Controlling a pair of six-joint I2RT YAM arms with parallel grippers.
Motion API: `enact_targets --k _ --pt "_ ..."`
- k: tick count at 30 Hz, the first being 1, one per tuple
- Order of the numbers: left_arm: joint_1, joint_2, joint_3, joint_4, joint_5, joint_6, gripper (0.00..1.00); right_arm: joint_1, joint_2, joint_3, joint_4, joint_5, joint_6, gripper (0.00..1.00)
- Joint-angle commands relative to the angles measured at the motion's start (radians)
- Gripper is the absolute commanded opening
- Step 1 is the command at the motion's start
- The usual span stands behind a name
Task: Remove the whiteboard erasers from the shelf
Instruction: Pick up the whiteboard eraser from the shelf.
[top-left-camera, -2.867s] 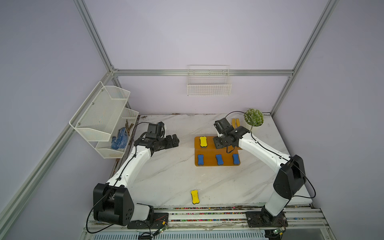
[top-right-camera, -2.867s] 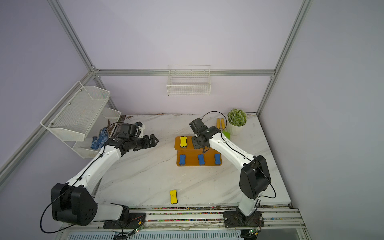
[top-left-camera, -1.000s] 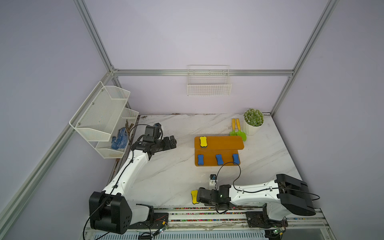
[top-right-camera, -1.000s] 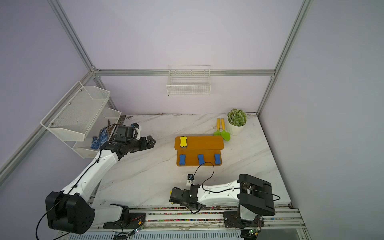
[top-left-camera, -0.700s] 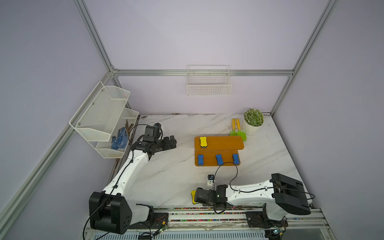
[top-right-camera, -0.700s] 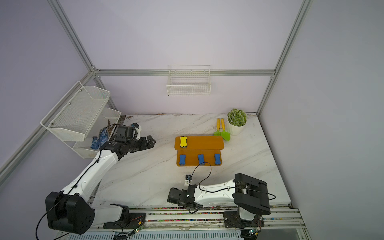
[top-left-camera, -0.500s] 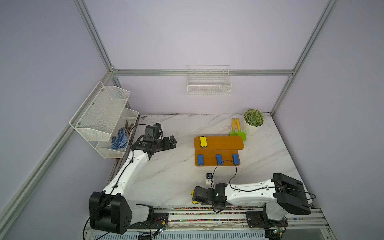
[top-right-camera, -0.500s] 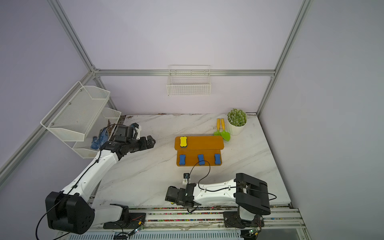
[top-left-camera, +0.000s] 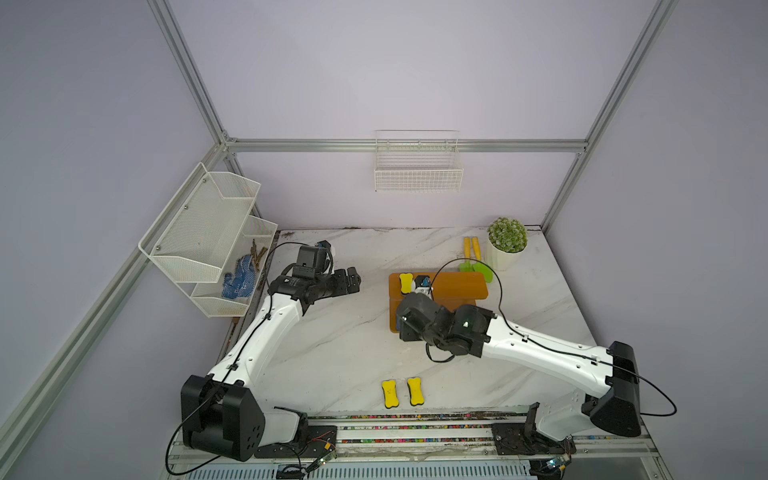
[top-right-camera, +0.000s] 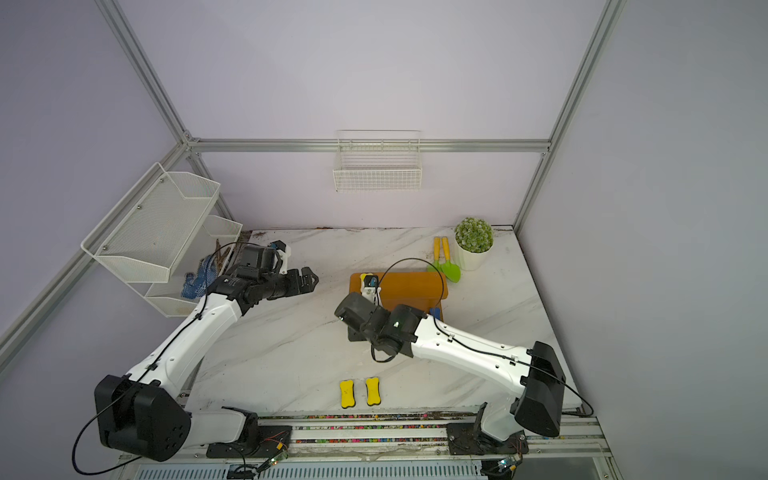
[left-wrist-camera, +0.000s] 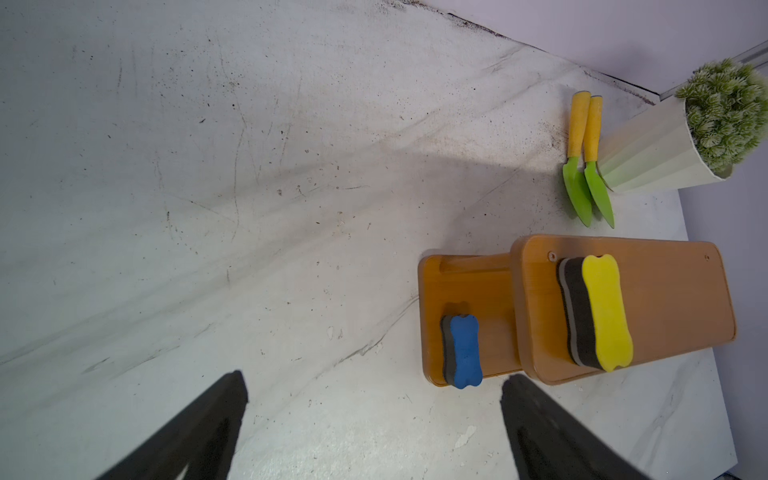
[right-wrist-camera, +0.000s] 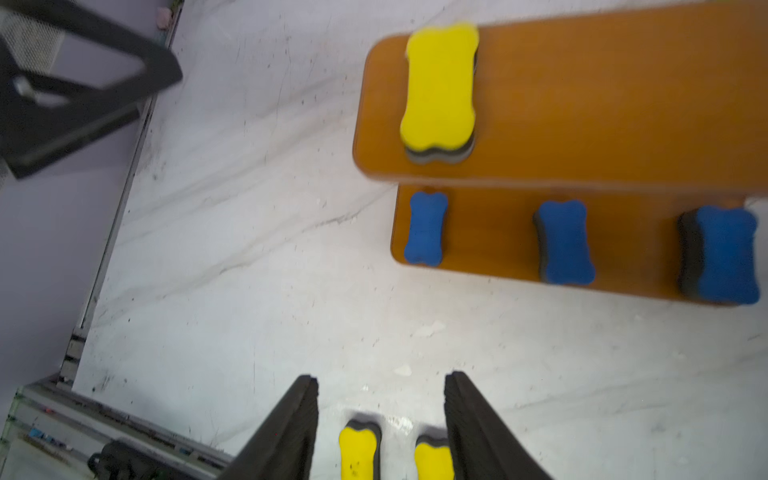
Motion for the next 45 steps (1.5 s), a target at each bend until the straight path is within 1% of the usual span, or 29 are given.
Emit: enact_targets --k 1,5,9,11,13,16,21,25,31,36,38,40,43,45 --pt "0.024 0.023 0.033 -0.011 -0.013 -0.003 0.99 -0.098 0.1 0.104 -0.056 -0.014 -0.22 0.55" --pt "0.054 0.039 0.033 -0.01 -0.006 -0.002 0.99 -0.197 0.217 0.233 -0.075 -0.084 -0.296 0.56" --pt "0.072 0.047 0.024 -0.006 0.002 0.004 0.99 -0.224 0.345 0.372 -0.116 -0.095 -0.339 0.59" --pt "0.075 0.048 0.02 -0.004 0.002 0.005 1.0 -0.231 0.393 0.42 -0.136 -0.074 -0.338 0.61" --pt "0.077 0.047 0.013 -0.002 0.0 0.008 1.0 -0.239 0.428 0.458 -0.15 -0.082 -0.333 0.63" --pt "0.078 0.042 0.003 0.003 -0.003 0.012 1.0 -0.241 0.451 0.477 -0.148 -0.087 -0.326 0.63" --pt "0.084 0.036 0.0 0.002 -0.005 0.014 1.0 -0.242 0.462 0.476 -0.174 -0.104 -0.3 0.6" --pt "0.088 0.032 -0.003 0.005 -0.003 0.014 1.0 -0.242 0.45 0.439 -0.163 -0.105 -0.285 0.54" --pt "0.091 0.021 -0.014 0.005 -0.016 0.017 1.0 -0.245 0.461 0.424 -0.156 -0.118 -0.278 0.48" --pt "0.097 0.017 -0.016 0.007 -0.03 0.017 1.0 -0.244 0.423 0.415 -0.159 -0.153 -0.265 0.39" --pt "0.098 0.019 -0.013 0.007 -0.03 0.017 1.0 -0.232 0.387 0.397 -0.152 -0.176 -0.249 0.38" --pt "0.1 0.019 -0.011 0.007 -0.033 0.015 1.0 -0.194 0.34 0.361 -0.13 -0.18 -0.223 0.36" --pt "0.11 0.018 -0.007 0.009 -0.041 0.01 1.0 -0.089 0.274 0.292 -0.108 -0.159 -0.149 0.35" --pt "0.125 0.012 -0.007 0.01 -0.048 0.005 1.0 0.003 0.24 0.224 -0.087 -0.149 -0.083 0.35"
